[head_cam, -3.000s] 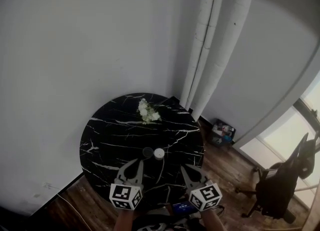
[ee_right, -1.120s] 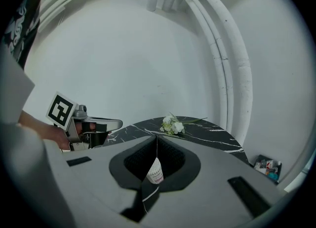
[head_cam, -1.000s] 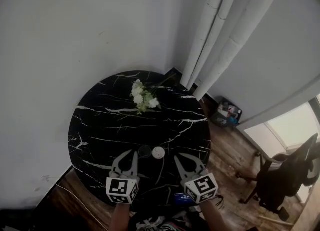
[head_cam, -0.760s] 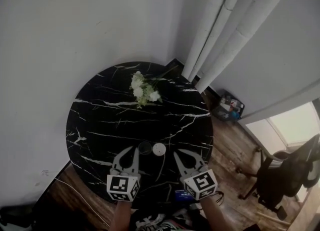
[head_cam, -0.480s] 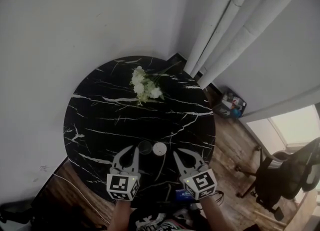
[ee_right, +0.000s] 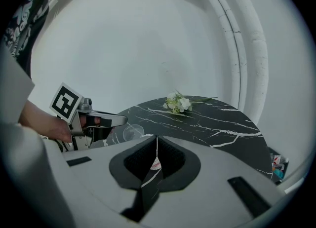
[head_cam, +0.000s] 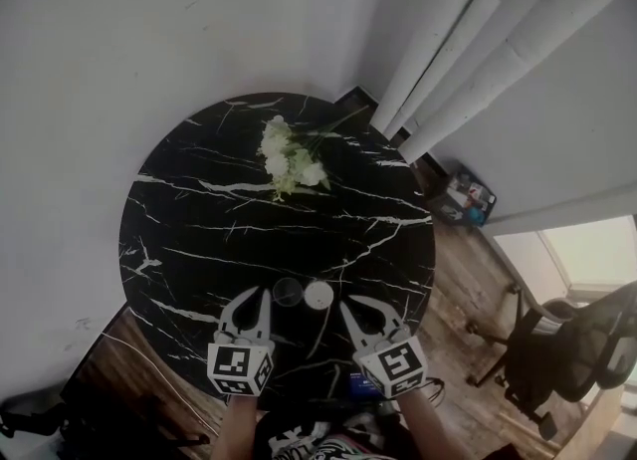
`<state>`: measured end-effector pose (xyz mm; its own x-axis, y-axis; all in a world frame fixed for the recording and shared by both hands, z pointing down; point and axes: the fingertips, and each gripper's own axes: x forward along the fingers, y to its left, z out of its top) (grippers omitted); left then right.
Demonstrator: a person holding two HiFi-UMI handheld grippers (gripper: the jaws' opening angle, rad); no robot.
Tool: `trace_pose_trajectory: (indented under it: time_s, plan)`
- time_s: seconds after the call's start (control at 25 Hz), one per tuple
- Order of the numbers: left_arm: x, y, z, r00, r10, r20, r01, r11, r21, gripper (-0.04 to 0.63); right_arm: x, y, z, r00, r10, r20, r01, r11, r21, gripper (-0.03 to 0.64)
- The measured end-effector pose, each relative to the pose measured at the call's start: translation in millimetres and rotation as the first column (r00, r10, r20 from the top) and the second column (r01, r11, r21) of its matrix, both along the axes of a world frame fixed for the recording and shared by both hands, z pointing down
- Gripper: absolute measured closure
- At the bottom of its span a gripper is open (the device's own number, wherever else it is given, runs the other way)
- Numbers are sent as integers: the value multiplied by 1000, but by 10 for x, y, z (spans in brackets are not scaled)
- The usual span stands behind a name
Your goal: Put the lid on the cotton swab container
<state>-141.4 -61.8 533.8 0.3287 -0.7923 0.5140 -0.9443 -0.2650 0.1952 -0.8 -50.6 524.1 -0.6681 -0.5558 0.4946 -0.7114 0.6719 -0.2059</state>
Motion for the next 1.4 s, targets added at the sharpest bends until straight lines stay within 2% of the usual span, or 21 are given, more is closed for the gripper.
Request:
trace_pose_trajectory:
  time_s: [0.24,0.56,0.96,1.4]
  plan:
    - [-79,15,177,1000,-30,2,30,999,-41,581,-80,13,93,999,-36,-6,36,999,-19,598]
    - [-76,41,379,1000,-28,5,28,995,-94,581,-131,3,157,999,-41,10,41,998,-51,598]
    - [-2,24,435,1000,-3,-4,2,994,-106,581,-148,-1,255,999,-37,21,39,996,-75,598]
    - [-9,34,490,1000,-3,-11,1,992,-125,581,-145,-1,264,999,-46,8,47,997,-56,598]
